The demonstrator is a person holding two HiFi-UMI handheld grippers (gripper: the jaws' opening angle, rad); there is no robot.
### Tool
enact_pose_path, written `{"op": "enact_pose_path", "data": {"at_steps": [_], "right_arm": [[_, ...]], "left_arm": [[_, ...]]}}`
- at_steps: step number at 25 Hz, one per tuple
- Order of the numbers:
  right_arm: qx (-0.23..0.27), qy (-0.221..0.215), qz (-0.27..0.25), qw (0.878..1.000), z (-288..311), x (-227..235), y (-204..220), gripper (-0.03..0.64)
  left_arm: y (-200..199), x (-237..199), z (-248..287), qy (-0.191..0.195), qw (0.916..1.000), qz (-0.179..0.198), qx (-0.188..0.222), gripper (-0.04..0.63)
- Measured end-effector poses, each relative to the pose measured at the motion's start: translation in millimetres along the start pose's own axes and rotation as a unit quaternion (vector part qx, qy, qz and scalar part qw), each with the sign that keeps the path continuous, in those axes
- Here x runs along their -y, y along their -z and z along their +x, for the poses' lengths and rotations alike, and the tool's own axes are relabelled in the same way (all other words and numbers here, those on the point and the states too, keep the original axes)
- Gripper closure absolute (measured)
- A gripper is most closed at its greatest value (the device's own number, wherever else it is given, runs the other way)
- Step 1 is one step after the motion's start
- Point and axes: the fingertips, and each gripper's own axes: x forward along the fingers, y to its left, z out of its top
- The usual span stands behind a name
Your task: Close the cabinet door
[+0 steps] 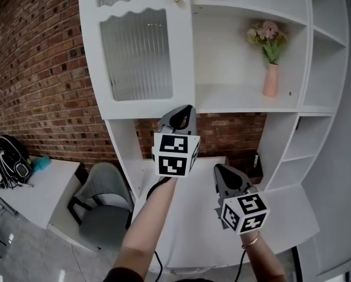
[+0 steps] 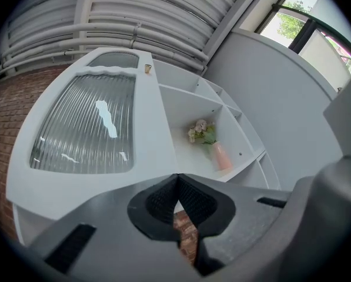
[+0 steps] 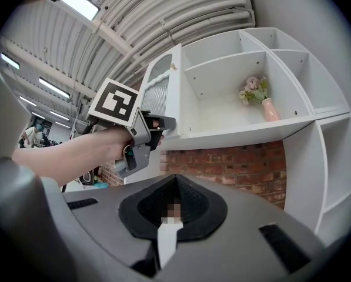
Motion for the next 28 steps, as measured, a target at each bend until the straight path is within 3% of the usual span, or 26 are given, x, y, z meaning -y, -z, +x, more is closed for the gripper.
{"op": "enact_pose_path", "data": {"at_steps": [18, 28], "right_arm": [[-0.007, -0.002, 0.004, 1.000, 6, 9, 7, 0.616], [-0.015, 0.007, 0.011, 1.000, -16, 7, 10, 0.617]], "left_arm": [[3, -5, 14, -0.006, 1.0000, -0.002, 0.000, 0.588], [0, 11, -5, 0.028, 0.9994, -0.020, -0.004, 0.588]]}}
